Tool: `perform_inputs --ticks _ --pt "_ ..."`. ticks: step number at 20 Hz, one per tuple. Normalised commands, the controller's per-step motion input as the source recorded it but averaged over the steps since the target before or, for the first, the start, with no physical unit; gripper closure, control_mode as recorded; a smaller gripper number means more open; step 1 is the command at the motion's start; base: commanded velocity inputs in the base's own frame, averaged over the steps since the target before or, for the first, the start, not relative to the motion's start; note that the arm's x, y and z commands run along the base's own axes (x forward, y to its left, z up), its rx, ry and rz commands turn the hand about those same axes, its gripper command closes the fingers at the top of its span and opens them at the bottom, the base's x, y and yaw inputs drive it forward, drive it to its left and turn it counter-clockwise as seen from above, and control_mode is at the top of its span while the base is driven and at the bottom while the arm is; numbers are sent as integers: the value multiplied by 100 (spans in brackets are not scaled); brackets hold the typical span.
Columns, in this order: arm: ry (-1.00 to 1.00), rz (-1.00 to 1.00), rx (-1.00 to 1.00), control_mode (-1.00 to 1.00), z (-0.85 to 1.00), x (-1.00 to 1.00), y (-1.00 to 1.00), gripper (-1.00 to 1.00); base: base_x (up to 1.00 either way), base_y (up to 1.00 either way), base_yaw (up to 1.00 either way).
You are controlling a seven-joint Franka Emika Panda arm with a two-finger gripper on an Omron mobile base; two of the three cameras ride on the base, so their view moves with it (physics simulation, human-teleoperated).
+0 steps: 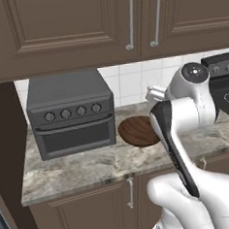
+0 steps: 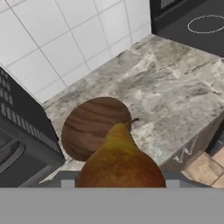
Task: Take the lime, broccoli, and pear from the freezer and place them in the bowl on the counter.
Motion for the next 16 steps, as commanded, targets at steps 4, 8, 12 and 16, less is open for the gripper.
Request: perform_inputs --ticks 4,8,12,16 --pt "29 13 0 -100 -63 99 12 100 0 0 0" --pt "17 12 0 -100 -85 38 -19 100 0 0 0" --pt "7 3 0 -100 -72 37 -3 100 0 0 0" --pt "0 0 0 -100 -65 49 0 100 0 0 0"
